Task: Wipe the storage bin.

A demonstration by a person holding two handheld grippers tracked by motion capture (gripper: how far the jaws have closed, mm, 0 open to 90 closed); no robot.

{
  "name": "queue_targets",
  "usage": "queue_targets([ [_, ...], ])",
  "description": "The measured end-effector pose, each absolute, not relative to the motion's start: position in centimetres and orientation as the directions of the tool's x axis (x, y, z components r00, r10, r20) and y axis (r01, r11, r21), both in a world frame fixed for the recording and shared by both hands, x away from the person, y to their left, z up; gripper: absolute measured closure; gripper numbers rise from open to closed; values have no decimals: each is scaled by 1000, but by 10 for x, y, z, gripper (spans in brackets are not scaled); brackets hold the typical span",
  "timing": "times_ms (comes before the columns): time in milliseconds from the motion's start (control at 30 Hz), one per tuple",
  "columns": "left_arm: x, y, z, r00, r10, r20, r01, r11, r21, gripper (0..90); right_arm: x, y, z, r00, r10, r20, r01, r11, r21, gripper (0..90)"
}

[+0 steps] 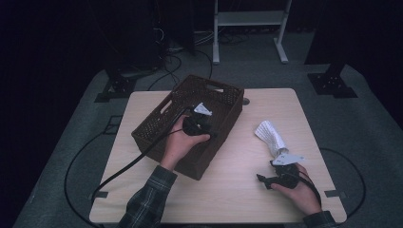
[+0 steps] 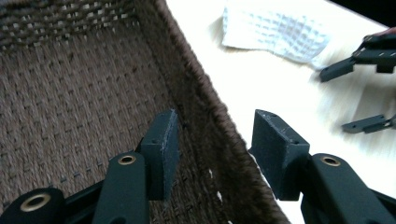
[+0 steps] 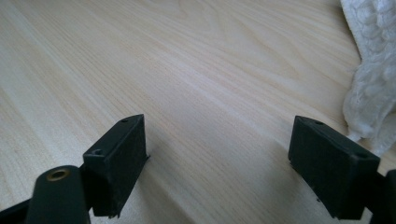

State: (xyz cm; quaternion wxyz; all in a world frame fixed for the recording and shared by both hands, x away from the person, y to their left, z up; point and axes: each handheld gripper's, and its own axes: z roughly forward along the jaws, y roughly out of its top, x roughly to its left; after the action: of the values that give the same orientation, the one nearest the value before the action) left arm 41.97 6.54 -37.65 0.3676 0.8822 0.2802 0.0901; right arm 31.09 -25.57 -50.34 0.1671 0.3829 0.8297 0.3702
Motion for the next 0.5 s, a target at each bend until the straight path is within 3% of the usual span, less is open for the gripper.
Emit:
queue_targets([
  [300, 424, 57, -390, 828, 553, -94, 454, -563, 691, 545, 311, -256, -503, -651, 759, 7, 512, 432, 743, 183],
  [500, 424, 55, -393, 838, 532, -121, 459, -567, 683, 627, 311, -256, -503, -651, 759, 11, 515, 430, 742, 184],
])
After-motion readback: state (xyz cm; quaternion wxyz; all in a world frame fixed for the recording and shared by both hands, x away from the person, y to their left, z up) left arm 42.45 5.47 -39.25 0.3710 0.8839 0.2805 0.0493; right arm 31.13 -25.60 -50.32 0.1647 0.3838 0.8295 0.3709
